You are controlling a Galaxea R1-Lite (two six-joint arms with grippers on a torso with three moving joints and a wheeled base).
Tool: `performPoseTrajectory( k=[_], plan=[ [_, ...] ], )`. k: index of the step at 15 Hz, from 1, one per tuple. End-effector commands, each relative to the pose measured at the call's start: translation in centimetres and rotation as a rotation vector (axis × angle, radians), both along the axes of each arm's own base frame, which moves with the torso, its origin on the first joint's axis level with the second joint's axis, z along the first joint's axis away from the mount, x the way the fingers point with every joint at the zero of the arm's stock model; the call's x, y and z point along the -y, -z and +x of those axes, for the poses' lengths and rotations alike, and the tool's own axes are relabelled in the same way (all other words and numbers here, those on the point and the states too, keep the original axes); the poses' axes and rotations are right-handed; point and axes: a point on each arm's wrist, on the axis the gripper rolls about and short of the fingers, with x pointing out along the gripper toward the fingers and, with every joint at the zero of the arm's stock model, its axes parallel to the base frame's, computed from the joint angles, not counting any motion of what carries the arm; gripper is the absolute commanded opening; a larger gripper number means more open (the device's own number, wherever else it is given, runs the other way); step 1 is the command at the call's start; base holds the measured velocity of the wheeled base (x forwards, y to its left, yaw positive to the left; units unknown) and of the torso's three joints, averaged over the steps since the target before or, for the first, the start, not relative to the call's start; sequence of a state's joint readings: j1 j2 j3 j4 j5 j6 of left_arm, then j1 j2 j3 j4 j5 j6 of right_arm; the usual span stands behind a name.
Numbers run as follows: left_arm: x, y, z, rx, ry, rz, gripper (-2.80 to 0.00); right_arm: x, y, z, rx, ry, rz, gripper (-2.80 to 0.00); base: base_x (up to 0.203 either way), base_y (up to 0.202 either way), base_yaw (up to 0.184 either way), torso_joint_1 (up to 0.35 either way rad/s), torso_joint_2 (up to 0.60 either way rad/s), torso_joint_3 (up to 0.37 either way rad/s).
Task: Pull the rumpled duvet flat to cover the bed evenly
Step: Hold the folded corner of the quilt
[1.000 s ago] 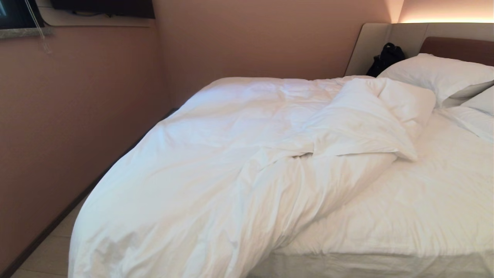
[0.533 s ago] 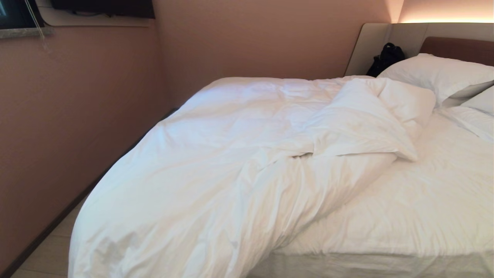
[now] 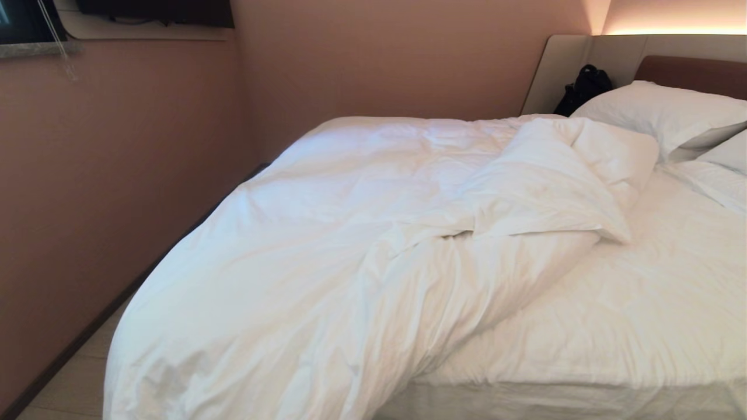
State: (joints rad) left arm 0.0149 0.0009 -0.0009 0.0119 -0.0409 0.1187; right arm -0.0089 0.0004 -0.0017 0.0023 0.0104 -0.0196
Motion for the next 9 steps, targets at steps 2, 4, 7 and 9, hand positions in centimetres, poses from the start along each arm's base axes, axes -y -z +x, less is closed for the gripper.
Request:
performPoseTrajectory(
  k=[2, 4, 7, 9],
  plan=[
    [0.00, -0.02, 0.00, 0.000, 0.000, 0.001, -2.80, 0.00, 0.01, 0.01, -0.002, 0.000, 0.000, -2.80, 0.000, 0.000, 0.000, 0.000, 0.00, 0.000],
    [0.00, 0.03, 0.00, 0.000, -0.001, -0.004, -2.80, 0.00, 0.01, 0.01, -0.002, 0.000, 0.000, -2.80, 0.000, 0.000, 0.000, 0.000, 0.00, 0.000],
    [-0.01, 0.03, 0.00, -0.001, -0.008, -0.008, -2.80, 0.00, 0.01, 0.01, -0.002, -0.002, 0.000, -2.80, 0.000, 0.000, 0.000, 0.000, 0.00, 0.000],
    [-0.02, 0.03, 0.00, -0.001, -0.009, -0.008, -2.80, 0.00, 0.01, 0.00, -0.001, 0.000, 0.000, -2.80, 0.000, 0.000, 0.000, 0.000, 0.00, 0.000]
  ],
)
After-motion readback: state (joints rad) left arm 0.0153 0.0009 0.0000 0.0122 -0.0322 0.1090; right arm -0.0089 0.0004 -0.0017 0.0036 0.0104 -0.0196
